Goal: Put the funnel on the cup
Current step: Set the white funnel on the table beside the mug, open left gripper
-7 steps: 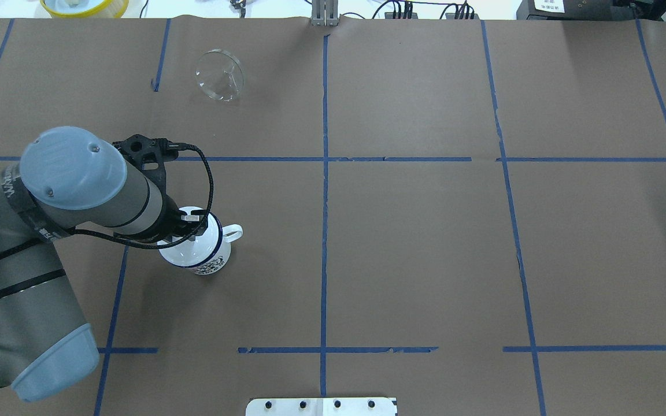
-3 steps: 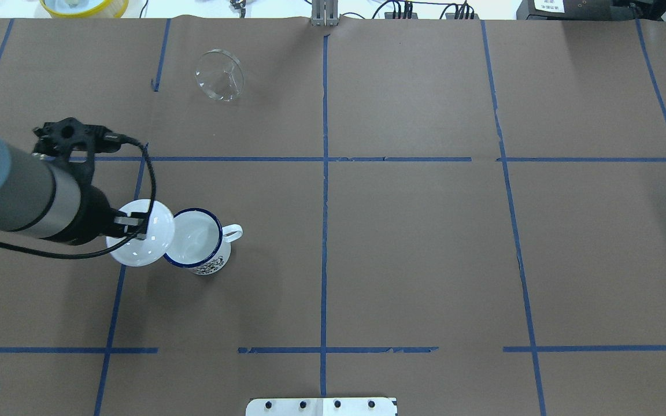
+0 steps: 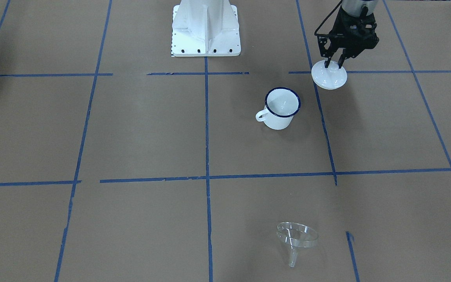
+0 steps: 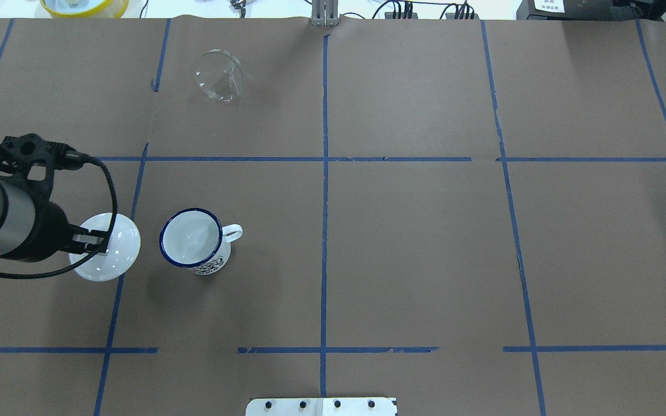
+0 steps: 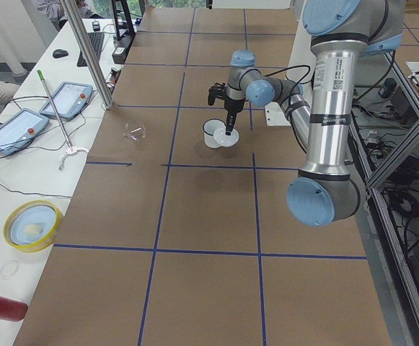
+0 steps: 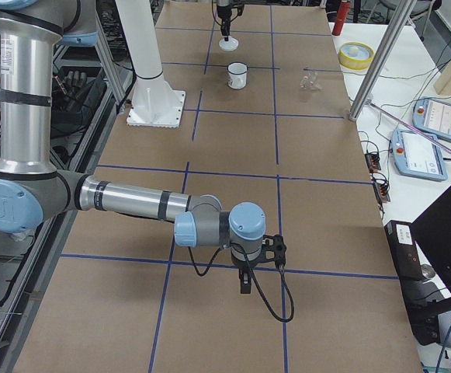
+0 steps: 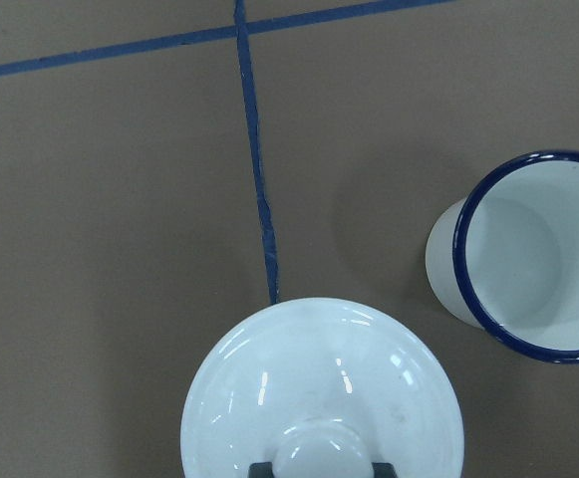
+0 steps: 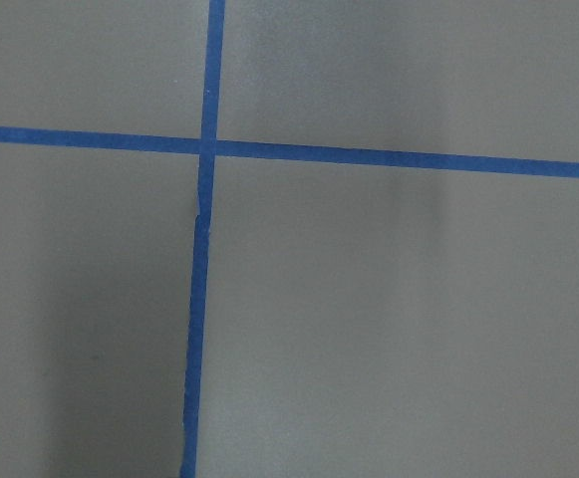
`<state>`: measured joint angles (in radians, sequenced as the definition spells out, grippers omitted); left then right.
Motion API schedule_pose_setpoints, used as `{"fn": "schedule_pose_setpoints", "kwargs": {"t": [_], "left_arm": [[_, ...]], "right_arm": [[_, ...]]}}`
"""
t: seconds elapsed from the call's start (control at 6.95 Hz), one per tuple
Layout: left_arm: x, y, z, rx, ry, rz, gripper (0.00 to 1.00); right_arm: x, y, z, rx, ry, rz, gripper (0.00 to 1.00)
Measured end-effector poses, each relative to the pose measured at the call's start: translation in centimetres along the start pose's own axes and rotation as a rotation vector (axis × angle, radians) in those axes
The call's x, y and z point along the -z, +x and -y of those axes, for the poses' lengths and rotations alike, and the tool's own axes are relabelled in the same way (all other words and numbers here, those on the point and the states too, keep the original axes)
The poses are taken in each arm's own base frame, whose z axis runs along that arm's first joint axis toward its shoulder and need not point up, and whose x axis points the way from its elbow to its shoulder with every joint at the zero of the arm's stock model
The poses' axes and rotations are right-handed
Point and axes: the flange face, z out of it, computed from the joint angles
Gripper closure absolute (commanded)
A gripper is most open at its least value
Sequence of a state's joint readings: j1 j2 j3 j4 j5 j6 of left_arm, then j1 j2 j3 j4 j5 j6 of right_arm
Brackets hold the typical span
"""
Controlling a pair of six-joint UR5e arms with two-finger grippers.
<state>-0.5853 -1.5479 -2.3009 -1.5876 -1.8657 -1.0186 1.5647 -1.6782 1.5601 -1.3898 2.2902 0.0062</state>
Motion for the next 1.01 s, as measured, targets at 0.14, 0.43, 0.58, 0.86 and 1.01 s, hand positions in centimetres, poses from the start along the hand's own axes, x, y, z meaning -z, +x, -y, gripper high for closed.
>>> {"fn": "schedule_pose_setpoints", "kwargs": {"t": [0.14,0.43,0.58,0.86,1.01], "left_arm": [[-3.6,0.3,-0.4,0.022,0.001,-0.023,1.0],[-8.9,0.6,-1.6,0.037,0.0,-0.039,1.0],[-9.9,0.6,-2.0,0.037,-0.005,-0.04,1.0],[-10.7,0.6,-2.3,0.035,-0.011,-0.036,0.66],[-10.8,0.6,-2.3,0.034,-0.012,-0.036,0.18]], "right_arm": [[0.0,0.0,0.0,0.0,0.0,0.0,0.0],[0.0,0.0,0.0,0.0,0.0,0.0,0.0],[0.0,0.0,0.0,0.0,0.0,0.0,0.0],[0.0,0.0,0.0,0.0,0.0,0.0,0.0],[0.0,0.0,0.0,0.0,0.0,0.0,0.0]]}}
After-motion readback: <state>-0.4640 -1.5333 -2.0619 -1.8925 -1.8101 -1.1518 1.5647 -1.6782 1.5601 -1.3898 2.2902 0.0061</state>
